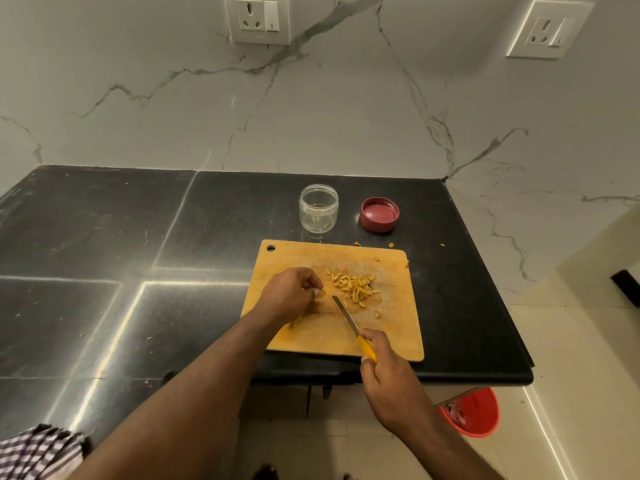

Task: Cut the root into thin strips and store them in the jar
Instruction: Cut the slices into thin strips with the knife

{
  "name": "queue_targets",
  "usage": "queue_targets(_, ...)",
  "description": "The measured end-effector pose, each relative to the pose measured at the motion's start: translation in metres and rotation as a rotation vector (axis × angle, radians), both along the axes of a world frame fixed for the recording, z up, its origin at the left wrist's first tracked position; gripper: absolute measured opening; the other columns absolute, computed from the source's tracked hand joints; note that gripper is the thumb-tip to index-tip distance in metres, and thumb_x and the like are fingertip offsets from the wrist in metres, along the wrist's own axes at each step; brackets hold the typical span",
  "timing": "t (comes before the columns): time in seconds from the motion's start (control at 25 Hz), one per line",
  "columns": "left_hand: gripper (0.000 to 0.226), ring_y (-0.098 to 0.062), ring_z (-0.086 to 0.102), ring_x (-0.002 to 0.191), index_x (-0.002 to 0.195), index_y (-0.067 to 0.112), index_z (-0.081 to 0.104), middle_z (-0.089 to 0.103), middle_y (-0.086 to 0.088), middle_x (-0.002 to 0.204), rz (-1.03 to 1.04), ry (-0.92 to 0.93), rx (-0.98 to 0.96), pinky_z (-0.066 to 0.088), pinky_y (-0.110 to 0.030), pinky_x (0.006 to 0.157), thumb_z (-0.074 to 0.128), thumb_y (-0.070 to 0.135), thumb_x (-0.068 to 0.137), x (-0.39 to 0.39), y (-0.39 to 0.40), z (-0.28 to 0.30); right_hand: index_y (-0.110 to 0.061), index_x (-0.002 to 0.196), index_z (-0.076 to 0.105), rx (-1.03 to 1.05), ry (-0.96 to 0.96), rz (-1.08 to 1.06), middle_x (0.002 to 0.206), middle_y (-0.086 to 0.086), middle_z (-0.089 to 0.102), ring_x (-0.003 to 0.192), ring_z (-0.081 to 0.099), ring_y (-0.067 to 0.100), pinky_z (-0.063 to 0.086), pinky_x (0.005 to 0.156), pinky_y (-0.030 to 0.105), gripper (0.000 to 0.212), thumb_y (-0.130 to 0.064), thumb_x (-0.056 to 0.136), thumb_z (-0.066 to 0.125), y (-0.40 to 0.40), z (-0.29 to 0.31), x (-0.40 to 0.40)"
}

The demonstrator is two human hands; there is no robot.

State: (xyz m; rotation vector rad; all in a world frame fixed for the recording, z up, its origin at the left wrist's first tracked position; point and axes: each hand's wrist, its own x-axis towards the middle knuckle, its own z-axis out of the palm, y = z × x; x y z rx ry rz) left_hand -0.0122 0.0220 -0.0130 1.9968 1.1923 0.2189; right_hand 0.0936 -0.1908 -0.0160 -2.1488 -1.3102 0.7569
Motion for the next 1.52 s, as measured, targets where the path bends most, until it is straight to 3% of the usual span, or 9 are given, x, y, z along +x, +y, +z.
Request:
queue_targets(0.12, 0.009, -0.009, 0.061, 0.093, 0.1, 0.031, 0.071, 0.067, 0.01, 0.103, -0.003, 0.06, 0.013, 0.058, -0.032, 0.082, 0.066, 0.024, 0.096, 0.003, 0.007, -0.007, -0.039, 0.136, 0.033, 0.007, -0.006, -0.006, 0.08, -0.009, 0.053, 0.063, 0.052, 0.007, 0.036, 0.048, 0.019, 0.036, -0.026, 0.103, 0.039, 0.0, 0.001, 0.003)
queue_targets(0.28, 0.025, -0.012, 0.062, 0.102, 0.118, 0.027, 0.072, 0.069, 0.006, 0.116, 0.013, 0.092, 0.049, 0.057, -0.037, 0.091, 0.07, 0.03, 0.093, 0.0, 0.01, -0.016, -0.041, 0.136, 0.031, 0.003, -0.007, -0.008, 0.081, -0.009, 0.053, 0.064, 0.053, 0.009, 0.037, 0.049, 0.021, 0.037, -0.026, 0.103, 0.039, 0.001, 0.001, 0.004)
queue_targets(0.52, 0.028, -0.011, 0.064, 0.098, 0.12, 0.022, 0.072, 0.072, 0.006, 0.114, 0.023, 0.128, 0.176, 0.058, -0.035, 0.089, 0.071, 0.025, 0.092, -0.001, 0.004, -0.022, -0.041, 0.136, 0.032, 0.006, 0.01, 0.007, 0.079, -0.006, 0.055, 0.062, 0.051, 0.009, 0.035, 0.049, 0.021, 0.037, -0.025, 0.103, 0.039, 0.007, 0.002, -0.001)
queue_targets(0.8, 0.03, -0.01, 0.061, 0.096, 0.123, 0.02, 0.07, 0.07, 0.004, 0.116, -0.073, 0.173, 0.181, 0.057, -0.027, 0.085, 0.068, 0.027, 0.094, 0.002, 0.01, -0.013, -0.037, 0.136, 0.033, 0.02, 0.013, -0.02, 0.077, -0.004, 0.056, 0.06, 0.052, 0.01, 0.034, 0.048, 0.022, 0.036, -0.025, 0.103, 0.039, 0.011, 0.001, -0.001)
queue_targets(1.16, 0.027, -0.01, 0.062, 0.096, 0.114, 0.025, 0.073, 0.071, 0.007, 0.106, 0.004, 0.116, 0.143, 0.056, -0.032, 0.085, 0.074, 0.032, 0.088, 0.001, 0.007, -0.022, -0.032, 0.139, 0.034, 0.044, -0.006, -0.046, 0.079, -0.005, 0.056, 0.061, 0.052, 0.01, 0.033, 0.049, 0.022, 0.038, -0.021, 0.102, 0.038, 0.019, 0.001, -0.002)
queue_targets(1.32, 0.022, -0.01, 0.062, 0.093, 0.109, 0.025, 0.075, 0.072, 0.007, 0.102, 0.032, 0.086, 0.159, 0.056, -0.032, 0.082, 0.075, 0.031, 0.087, 0.001, 0.005, -0.027, -0.029, 0.147, 0.033, 0.05, -0.037, -0.005, 0.101, -0.004, 0.06, 0.074, 0.052, 0.007, 0.032, 0.057, 0.018, 0.044, -0.021, 0.103, 0.038, 0.022, 0.002, -0.006)
queue_targets(1.44, 0.02, -0.01, 0.063, 0.092, 0.105, 0.025, 0.077, 0.072, 0.009, 0.099, 0.04, 0.066, 0.16, 0.056, -0.032, 0.081, 0.076, 0.031, 0.087, 0.0, 0.005, -0.03, -0.027, 0.15, 0.031, 0.05, -0.063, 0.026, 0.134, 0.001, 0.057, 0.104, 0.058, 0.016, 0.045, 0.081, 0.029, 0.047, -0.021, 0.104, 0.037, 0.029, 0.001, -0.007)
queue_targets(1.52, 0.02, -0.01, 0.064, 0.091, 0.104, 0.025, 0.077, 0.073, 0.009, 0.099, 0.043, 0.065, 0.164, 0.056, -0.033, 0.082, 0.076, 0.032, 0.086, 0.0, 0.006, -0.032, -0.026, 0.15, 0.03, 0.044, -0.09, 0.047, 0.139, 0.002, 0.054, 0.113, 0.057, 0.019, 0.047, 0.089, 0.033, 0.048, -0.021, 0.104, 0.037, 0.033, 0.0, -0.008)
